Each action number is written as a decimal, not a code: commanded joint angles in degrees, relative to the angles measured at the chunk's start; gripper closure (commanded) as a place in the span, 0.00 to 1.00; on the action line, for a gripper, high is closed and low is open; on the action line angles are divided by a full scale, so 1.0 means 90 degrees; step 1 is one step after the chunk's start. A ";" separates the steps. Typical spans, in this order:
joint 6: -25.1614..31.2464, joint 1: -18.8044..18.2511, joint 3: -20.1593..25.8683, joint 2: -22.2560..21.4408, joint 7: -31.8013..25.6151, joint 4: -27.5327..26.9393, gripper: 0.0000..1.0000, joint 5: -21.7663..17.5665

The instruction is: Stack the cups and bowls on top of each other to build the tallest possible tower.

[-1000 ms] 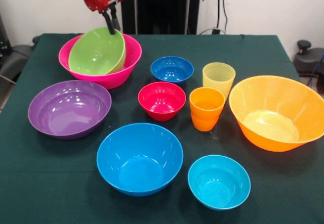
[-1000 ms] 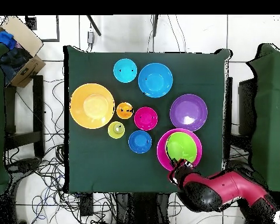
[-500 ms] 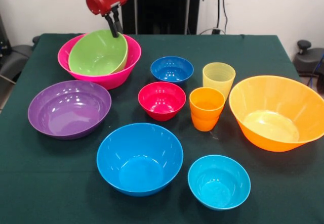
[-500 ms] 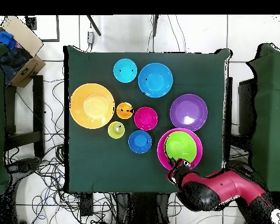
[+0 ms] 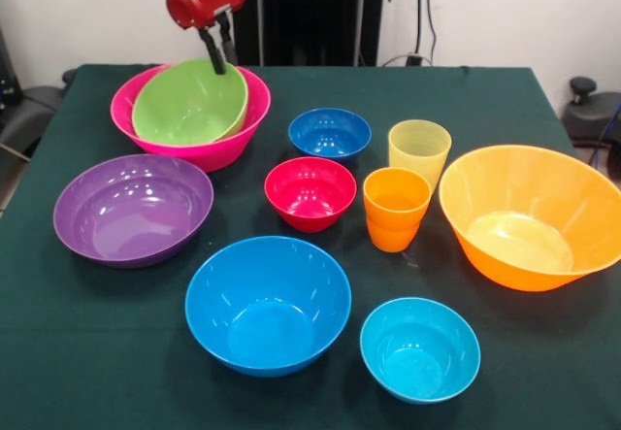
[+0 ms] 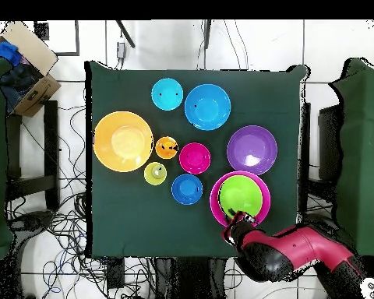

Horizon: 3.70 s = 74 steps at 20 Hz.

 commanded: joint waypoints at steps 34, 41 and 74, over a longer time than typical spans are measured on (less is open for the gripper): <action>-0.1623 0.1937 -0.1194 0.1313 0.0694 -0.2717 0.00 -0.3393; -0.1977 0.2108 -0.1413 0.1098 0.0703 -0.2745 0.00 -0.3449; 0.2848 0.0332 0.1015 -0.2042 -0.3260 -0.1293 0.00 0.2093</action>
